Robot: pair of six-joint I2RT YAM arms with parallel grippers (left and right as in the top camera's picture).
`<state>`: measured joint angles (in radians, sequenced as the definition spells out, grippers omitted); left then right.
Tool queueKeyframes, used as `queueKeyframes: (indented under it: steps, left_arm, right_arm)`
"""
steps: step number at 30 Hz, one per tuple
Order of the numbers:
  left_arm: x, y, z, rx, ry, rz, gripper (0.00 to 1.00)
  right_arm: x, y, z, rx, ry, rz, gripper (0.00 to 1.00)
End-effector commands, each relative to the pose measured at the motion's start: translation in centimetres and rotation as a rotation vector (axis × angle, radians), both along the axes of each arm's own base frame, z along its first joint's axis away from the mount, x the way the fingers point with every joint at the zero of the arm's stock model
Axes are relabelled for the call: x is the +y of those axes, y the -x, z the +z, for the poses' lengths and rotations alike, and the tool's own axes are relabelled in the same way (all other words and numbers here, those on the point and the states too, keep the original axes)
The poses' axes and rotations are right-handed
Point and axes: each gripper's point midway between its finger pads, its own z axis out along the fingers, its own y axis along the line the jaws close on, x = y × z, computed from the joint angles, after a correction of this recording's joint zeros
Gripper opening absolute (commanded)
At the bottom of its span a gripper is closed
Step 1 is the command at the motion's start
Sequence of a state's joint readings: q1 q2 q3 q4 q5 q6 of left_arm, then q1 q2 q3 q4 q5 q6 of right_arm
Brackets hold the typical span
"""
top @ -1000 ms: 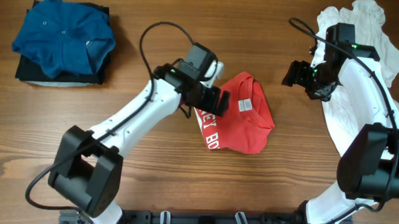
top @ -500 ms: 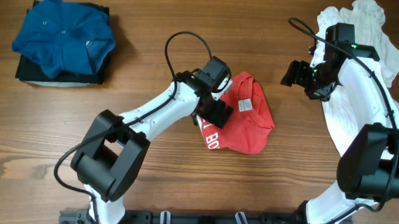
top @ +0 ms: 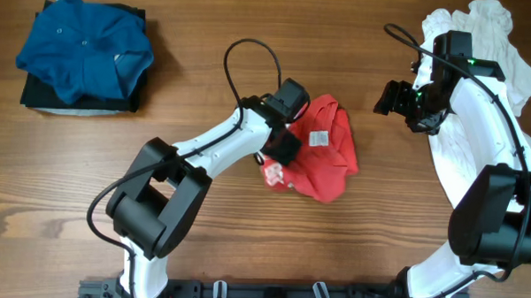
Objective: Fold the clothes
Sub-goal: 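Move the left gripper to the red bundle and grasp it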
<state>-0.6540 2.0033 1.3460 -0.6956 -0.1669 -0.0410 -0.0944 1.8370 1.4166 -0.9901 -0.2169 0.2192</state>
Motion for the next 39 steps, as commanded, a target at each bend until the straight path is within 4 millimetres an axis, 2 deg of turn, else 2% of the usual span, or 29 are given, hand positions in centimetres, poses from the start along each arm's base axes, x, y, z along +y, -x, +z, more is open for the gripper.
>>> queueKeyframes:
  steps: [1,7,9,11,13,16,18,20,22,29,36,39]
  left_arm:
    - [8.8,-3.8,-0.1,-0.149,-0.334,0.14,1.0]
    - [15.6,-7.9,1.4,-0.247,-0.41,0.282,1.0]
    - [17.3,-9.2,2.0,-0.264,-0.414,0.289,1.0]
    - [17.6,-9.9,3.2,-0.282,-0.408,0.298,1.0]
    - [16.6,-10.3,4.6,-0.292,-0.36,0.287,1.0]
    - [12.6,-10.7,7.2,-0.308,-0.2,0.21,1.0]
    - [7.9,-9.9,9.1,-0.302,-0.022,0.088,1.0]
    - [5.0,-8.9,9.9,-0.28,0.092,0.028,1.0]
    - [3.1,-8.0,9.9,-0.248,0.168,0.032,1.0]
    - [0.9,-4.1,5.9,-0.017,0.251,0.07,1.0]
    - [1.0,-3.1,2.6,0.082,0.238,0.15,1.0]
    - [1.2,-3.0,1.7,0.099,0.226,0.153,0.94]
  right_arm:
    - [0.4,-0.4,1.3,-0.036,-0.011,0.016,0.85]
    - [0.4,-0.4,1.2,-0.035,-0.011,0.016,0.85]
    - [0.4,-0.4,1.2,-0.035,-0.011,0.016,0.86]
    - [0.4,-0.4,1.2,-0.035,-0.011,0.016,0.86]
    - [0.4,-0.4,1.2,-0.036,-0.011,0.016,0.86]
    - [0.4,-0.4,1.2,-0.037,-0.011,0.016,0.85]
    - [0.4,-0.3,1.2,-0.034,-0.011,0.016,0.86]
    - [0.4,-0.3,1.2,-0.034,-0.011,0.016,0.86]
    - [0.4,-0.3,1.2,-0.034,-0.011,0.016,0.86]
    - [0.4,-0.3,1.2,-0.034,-0.011,0.016,0.86]
    - [0.4,-0.3,1.2,-0.033,-0.012,0.015,0.86]
    - [0.4,-0.3,1.2,-0.033,-0.011,0.016,0.85]
